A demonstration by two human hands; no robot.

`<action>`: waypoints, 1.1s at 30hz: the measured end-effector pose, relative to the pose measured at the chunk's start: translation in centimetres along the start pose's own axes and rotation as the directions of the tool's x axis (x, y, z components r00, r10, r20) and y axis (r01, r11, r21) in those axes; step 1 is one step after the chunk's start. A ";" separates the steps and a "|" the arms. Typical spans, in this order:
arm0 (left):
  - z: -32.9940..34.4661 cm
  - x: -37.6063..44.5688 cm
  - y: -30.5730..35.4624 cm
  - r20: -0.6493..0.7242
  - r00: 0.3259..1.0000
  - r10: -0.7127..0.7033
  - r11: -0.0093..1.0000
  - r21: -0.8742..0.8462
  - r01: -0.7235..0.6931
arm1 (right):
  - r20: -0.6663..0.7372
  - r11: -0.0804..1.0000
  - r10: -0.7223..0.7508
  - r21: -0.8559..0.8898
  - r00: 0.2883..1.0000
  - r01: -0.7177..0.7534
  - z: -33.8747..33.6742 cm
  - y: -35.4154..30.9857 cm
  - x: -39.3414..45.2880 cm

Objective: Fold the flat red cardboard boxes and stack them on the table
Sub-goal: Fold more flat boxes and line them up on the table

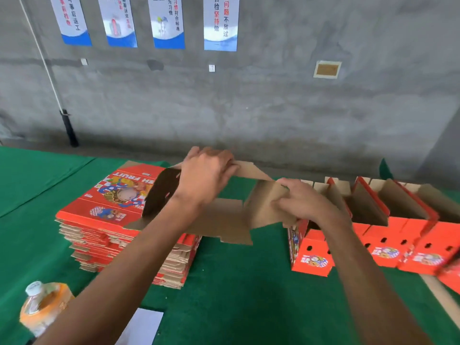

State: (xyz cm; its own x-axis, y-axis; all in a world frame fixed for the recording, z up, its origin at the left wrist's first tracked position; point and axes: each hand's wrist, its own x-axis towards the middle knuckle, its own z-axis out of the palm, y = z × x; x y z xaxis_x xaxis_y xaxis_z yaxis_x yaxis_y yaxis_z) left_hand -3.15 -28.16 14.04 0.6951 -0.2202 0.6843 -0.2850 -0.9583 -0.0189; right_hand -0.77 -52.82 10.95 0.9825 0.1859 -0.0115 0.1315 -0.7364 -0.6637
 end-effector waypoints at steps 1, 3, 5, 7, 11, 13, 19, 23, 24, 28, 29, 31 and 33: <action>-0.5 1.0 0.8 0.023 0.999 0.046 0.999 0.021 -0.047 | 0.035 0.997 0.025 -0.079 0.999 -0.022 -2.1 0.0 -0.7; -1.2 2.5 2.7 0.064 0.989 0.133 0.991 0.024 -0.134 | 0.077 0.969 0.107 -0.233 0.991 -0.086 -5.6 0.0 -2.0; -1.5 3.4 5.1 0.061 0.981 0.183 0.983 0.014 -0.184 | 0.082 0.931 0.165 -0.342 0.983 -0.128 -7.8 0.3 -3.2; -1.5 3.9 7.5 0.048 0.982 0.181 0.983 0.010 -0.182 | 0.030 0.873 0.136 -0.475 0.990 -0.106 -9.2 1.1 -4.0; -0.1 3.8 11.3 0.141 0.981 0.132 0.991 0.004 -0.134 | -0.057 0.671 -0.027 -0.741 0.998 -0.025 -9.2 4.2 -5.6; 0.7 3.7 12.6 0.193 0.971 0.139 0.990 -0.028 -0.136 | 0.002 0.694 -0.045 -0.719 0.999 0.032 -9.0 5.9 -6.9; 2.6 5.1 12.3 0.460 0.864 0.204 0.934 -0.357 -0.030 | 0.059 0.751 -0.061 -0.655 0.996 0.084 -12.8 8.4 -8.9; 7.6 2.1 13.7 0.610 0.753 0.249 0.923 -0.384 0.005 | 0.103 0.625 0.046 -0.779 0.994 0.052 -10.9 10.8 -8.9; 9.1 0.8 14.0 0.637 0.734 0.235 0.924 -0.380 0.034 | 0.129 0.605 0.066 -0.794 0.989 0.063 -9.7 11.8 -9.0; 13.5 -3.7 14.9 0.671 0.712 0.207 0.929 -0.363 0.072 | 0.235 0.499 0.102 -0.853 0.967 0.155 -4.6 15.4 -9.8; 14.2 -4.5 15.2 0.663 0.725 0.188 0.934 -0.348 0.076 | 0.250 0.471 0.100 -0.864 0.963 0.176 -3.7 16.0 -9.9; 14.9 -5.9 15.9 0.580 0.795 0.177 0.962 -0.273 -0.015 | 0.278 0.390 0.064 -0.891 0.959 0.232 -2.1 16.9 -9.9; 15.0 -6.2 16.2 0.384 0.877 0.288 0.954 -0.192 -0.229 | 0.264 0.338 0.004 -0.908 0.965 0.247 -0.1 17.3 -9.6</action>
State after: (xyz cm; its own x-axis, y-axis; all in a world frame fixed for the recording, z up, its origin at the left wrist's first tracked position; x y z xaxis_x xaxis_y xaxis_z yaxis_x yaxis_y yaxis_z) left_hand -2.20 -45.08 -1.42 0.7814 -0.5388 0.3148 -0.5578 -0.8292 -0.0347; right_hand -7.90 -67.41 -0.38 0.9133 0.3482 -0.2111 0.4071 -0.7939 0.4517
